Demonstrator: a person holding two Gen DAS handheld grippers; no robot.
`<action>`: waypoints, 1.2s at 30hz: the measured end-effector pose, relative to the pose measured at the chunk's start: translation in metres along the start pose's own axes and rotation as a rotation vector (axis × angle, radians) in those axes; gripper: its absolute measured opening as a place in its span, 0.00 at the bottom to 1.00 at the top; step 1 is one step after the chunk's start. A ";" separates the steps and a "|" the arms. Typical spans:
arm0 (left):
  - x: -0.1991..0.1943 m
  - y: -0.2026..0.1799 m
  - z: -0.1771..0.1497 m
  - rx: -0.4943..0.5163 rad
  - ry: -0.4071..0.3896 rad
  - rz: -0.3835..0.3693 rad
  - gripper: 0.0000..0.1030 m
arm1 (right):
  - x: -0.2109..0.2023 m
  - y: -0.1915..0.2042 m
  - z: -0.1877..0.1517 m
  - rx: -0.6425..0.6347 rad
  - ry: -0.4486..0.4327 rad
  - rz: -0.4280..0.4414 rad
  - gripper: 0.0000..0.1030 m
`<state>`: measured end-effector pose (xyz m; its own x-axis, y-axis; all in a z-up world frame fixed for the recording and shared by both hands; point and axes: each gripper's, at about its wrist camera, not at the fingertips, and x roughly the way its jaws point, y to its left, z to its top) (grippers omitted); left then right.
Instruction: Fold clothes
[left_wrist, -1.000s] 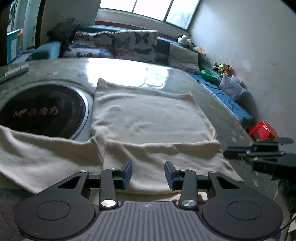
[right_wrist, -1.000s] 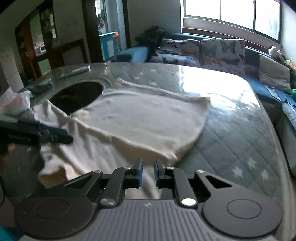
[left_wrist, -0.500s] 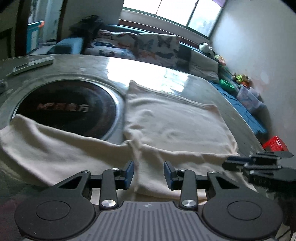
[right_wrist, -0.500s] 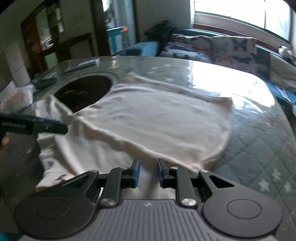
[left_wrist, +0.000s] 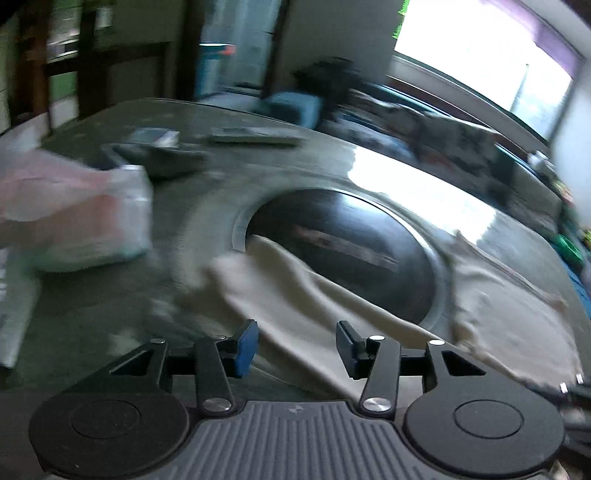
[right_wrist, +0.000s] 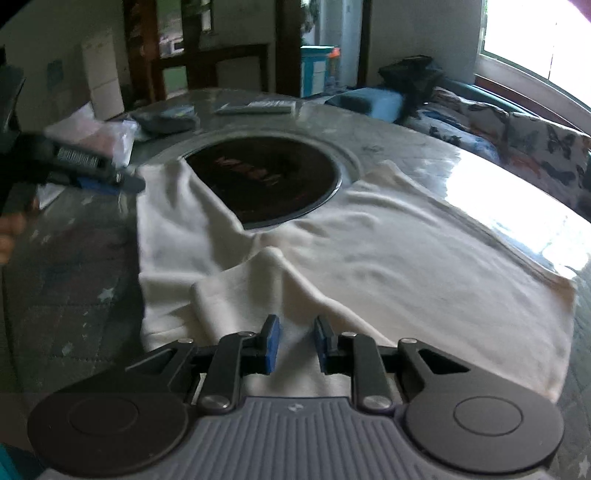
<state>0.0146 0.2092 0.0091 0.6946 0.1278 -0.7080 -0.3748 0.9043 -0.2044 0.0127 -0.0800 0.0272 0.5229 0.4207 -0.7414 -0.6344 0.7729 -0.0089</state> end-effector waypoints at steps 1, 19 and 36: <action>0.002 0.006 0.003 -0.022 -0.006 0.022 0.50 | 0.001 0.002 0.001 -0.005 -0.001 -0.002 0.21; 0.035 0.025 0.022 -0.059 -0.031 0.081 0.07 | -0.055 -0.009 -0.018 0.070 -0.059 -0.034 0.25; -0.090 -0.125 0.024 0.182 -0.096 -0.522 0.05 | -0.109 -0.055 -0.076 0.272 -0.114 -0.149 0.25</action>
<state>0.0135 0.0946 0.1143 0.8155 -0.3266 -0.4779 0.1394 0.9121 -0.3854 -0.0526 -0.2041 0.0577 0.6688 0.3324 -0.6650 -0.3792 0.9219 0.0796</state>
